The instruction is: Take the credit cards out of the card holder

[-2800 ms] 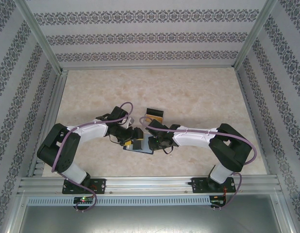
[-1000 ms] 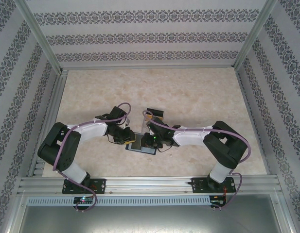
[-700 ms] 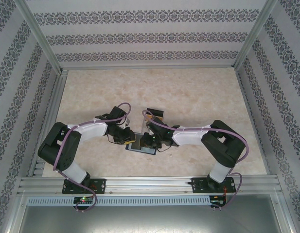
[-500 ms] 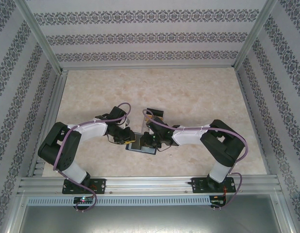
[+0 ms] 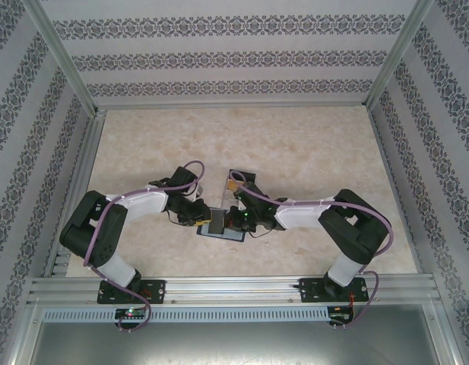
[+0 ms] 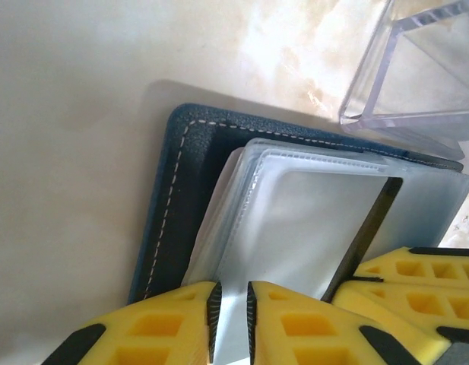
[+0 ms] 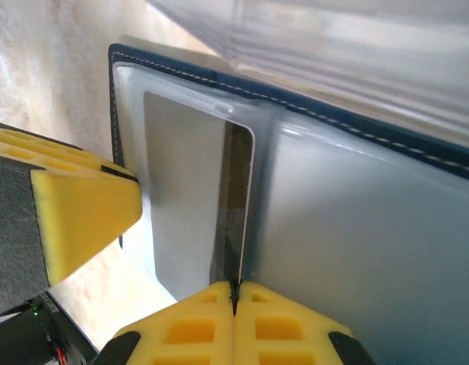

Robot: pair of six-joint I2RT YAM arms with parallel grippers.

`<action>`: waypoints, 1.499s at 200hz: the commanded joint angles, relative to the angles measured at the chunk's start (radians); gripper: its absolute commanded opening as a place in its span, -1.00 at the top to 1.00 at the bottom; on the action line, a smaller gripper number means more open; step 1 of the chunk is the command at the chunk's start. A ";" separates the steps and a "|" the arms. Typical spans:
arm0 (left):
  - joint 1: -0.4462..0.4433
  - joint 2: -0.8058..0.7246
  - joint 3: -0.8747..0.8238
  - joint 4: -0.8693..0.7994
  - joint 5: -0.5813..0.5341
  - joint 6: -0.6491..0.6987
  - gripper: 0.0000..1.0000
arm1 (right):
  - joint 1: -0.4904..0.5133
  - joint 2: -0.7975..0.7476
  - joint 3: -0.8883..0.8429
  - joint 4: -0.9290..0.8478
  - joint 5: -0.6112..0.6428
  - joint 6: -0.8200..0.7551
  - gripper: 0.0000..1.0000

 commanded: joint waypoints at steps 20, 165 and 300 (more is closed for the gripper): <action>0.003 0.036 -0.003 -0.060 -0.042 0.005 0.57 | -0.021 -0.055 -0.052 0.007 0.021 -0.005 1.00; 0.003 0.042 0.007 -0.067 -0.031 0.016 0.65 | -0.026 -0.051 -0.057 0.033 0.034 -0.012 1.00; 0.003 0.003 0.045 -0.085 -0.027 0.035 0.56 | -0.137 -0.493 0.204 -0.731 0.226 -0.648 1.00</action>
